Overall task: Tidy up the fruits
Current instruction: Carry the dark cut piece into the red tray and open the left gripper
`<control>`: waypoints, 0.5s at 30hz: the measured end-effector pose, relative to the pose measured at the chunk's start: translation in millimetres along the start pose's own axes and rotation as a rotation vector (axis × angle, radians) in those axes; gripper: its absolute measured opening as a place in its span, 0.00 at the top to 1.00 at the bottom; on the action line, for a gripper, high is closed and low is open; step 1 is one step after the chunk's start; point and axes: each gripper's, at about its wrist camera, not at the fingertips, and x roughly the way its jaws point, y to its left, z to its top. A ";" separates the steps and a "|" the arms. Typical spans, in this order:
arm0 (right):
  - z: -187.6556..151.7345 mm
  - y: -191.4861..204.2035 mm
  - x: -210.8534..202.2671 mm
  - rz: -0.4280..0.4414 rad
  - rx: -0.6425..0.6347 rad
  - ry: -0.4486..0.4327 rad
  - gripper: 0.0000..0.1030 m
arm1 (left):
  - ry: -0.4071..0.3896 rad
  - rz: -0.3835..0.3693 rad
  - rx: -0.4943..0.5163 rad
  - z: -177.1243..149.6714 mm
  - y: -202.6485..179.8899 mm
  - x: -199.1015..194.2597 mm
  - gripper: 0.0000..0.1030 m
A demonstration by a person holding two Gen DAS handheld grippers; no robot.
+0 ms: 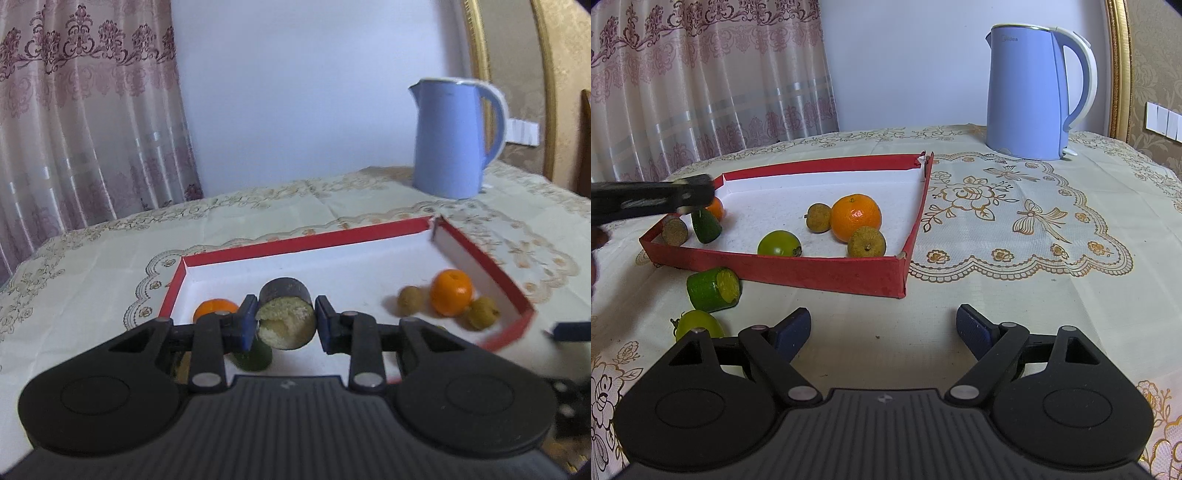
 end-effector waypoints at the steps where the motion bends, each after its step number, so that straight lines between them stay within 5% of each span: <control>1: 0.1 0.7 0.1 0.000 0.000 0.000 0.16 | 0.013 0.015 -0.007 1.1 0.3 7.6 0.71; 8: 0.5 0.4 0.2 -0.002 -0.005 0.002 0.16 | 0.053 0.054 -0.021 -0.4 4.5 35.7 0.71; 15: 0.7 1.6 0.2 -0.005 -0.013 0.005 0.15 | 0.058 0.088 0.018 -3.9 -2.6 46.9 0.60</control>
